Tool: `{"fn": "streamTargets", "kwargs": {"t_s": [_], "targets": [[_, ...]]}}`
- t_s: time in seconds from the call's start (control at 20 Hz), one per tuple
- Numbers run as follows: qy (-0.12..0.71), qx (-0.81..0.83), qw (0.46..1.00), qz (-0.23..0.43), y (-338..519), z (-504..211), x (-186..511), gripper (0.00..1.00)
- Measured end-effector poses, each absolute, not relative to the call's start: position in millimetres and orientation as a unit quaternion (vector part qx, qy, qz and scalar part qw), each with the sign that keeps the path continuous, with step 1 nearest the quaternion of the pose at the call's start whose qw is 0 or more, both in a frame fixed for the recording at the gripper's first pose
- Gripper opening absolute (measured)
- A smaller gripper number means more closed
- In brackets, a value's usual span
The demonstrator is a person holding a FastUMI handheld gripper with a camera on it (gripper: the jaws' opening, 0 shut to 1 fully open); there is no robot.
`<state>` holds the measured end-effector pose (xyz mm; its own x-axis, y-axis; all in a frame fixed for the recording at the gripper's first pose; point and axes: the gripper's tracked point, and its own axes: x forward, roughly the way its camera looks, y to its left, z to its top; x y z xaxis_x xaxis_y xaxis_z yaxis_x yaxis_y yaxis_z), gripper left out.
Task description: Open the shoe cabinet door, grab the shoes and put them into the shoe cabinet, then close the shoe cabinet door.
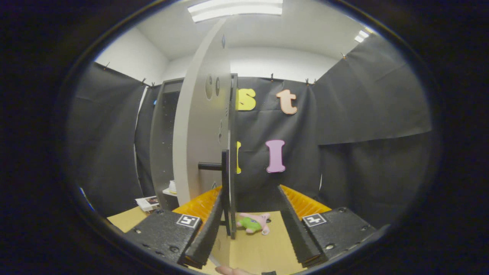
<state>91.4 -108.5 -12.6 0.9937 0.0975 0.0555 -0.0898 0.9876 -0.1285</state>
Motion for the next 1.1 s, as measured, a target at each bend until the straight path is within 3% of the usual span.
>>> {"fn": "streamTargets", "kwargs": {"t_s": [0.35,0.7,1.1], "targets": [[-0.04,-0.079,0.995,0.05,-112,-12,47,0.99],[-0.045,-0.107,0.992,0.043,-75,-17,-5,0.99],[-0.031,-0.103,0.989,0.097,24,-50,-11,1.0]]}}
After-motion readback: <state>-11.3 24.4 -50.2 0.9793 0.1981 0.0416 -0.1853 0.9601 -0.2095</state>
